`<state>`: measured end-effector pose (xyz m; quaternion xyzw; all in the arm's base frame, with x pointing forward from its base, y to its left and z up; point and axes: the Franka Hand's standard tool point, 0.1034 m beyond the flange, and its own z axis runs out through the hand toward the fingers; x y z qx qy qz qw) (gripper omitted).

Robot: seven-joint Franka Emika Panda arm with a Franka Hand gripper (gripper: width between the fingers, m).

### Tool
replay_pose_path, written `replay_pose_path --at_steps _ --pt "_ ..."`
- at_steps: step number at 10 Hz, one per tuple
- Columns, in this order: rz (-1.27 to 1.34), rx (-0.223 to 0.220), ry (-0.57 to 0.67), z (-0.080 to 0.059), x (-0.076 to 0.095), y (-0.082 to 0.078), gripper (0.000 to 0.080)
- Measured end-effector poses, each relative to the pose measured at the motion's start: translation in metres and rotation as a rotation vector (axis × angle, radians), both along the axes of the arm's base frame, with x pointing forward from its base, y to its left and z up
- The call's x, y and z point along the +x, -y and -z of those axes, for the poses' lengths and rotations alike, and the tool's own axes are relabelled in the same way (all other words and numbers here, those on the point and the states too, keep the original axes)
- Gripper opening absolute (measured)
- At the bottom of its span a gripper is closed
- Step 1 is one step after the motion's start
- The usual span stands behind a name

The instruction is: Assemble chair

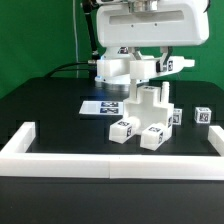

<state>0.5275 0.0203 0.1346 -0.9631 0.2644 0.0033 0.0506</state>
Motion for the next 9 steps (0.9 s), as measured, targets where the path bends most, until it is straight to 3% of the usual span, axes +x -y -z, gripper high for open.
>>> replay_pose_path --at_steps 4,7,9 --pt "-0.008 0.000 -0.002 0.001 -0.001 -0.001 0.0290" --pt "-0.046 0.003 -0.003 0.002 -0.001 -0.013 0.0290" --pt "-0.047 -0.003 -0.009 0.009 -0.003 -0.011 0.0290"
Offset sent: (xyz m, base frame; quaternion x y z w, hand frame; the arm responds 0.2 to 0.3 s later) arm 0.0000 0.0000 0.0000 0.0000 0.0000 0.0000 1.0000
